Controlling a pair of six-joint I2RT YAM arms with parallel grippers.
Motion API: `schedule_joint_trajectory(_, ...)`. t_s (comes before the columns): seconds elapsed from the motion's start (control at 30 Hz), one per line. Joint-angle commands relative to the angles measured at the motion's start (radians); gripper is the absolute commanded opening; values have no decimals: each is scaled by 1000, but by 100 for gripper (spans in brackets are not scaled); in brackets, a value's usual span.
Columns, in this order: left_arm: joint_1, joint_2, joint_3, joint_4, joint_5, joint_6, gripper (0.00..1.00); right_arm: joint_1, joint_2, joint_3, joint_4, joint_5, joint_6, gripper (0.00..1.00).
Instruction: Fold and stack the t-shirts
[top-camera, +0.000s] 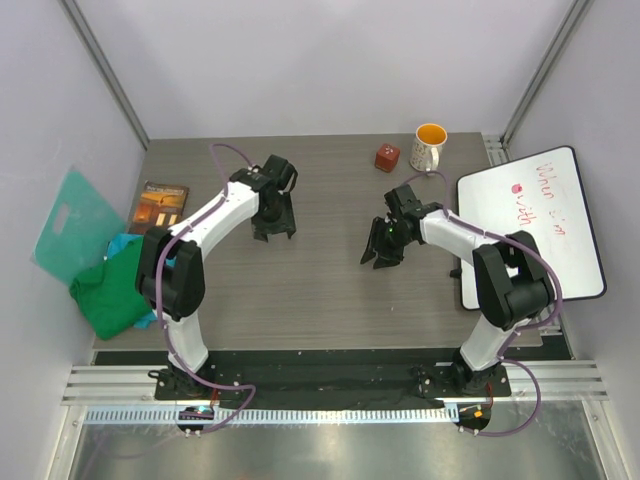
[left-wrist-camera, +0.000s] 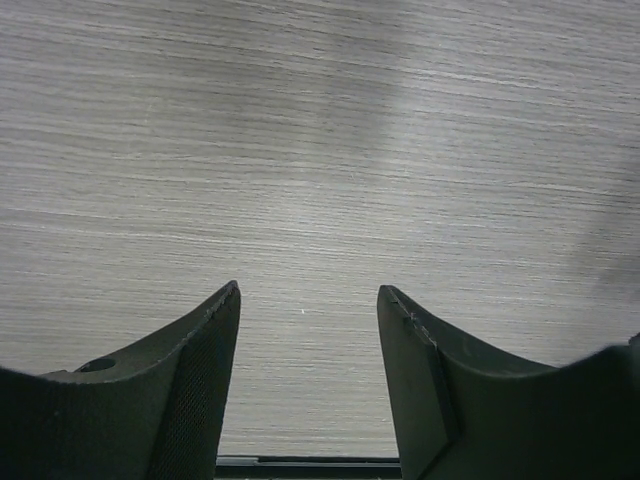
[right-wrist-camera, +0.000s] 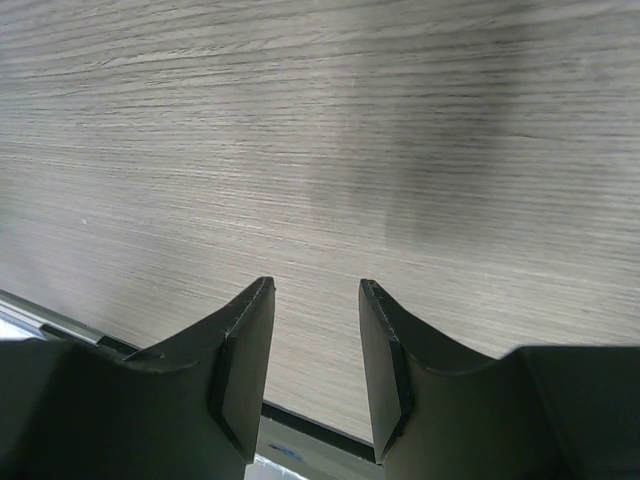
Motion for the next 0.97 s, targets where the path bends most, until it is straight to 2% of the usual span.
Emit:
schedule_joint_trajectory(0.0,5,-26,16,12,37,16,58,-2,18,-7,62,6,4,45)
schedule_joint_trajectory(0.7,5,23,79,-28,49,22,58,-2,51,22,76,-42,-4,45)
schedule_joint_trajectory(0.8,5,22,71,-22,49,22,55,-2,43,22,76,-34,-5,45)
schedule_joint_trajectory(0.93,5,3,65,-17,15,20,59,-2,44,33,69,-35,-10,45)
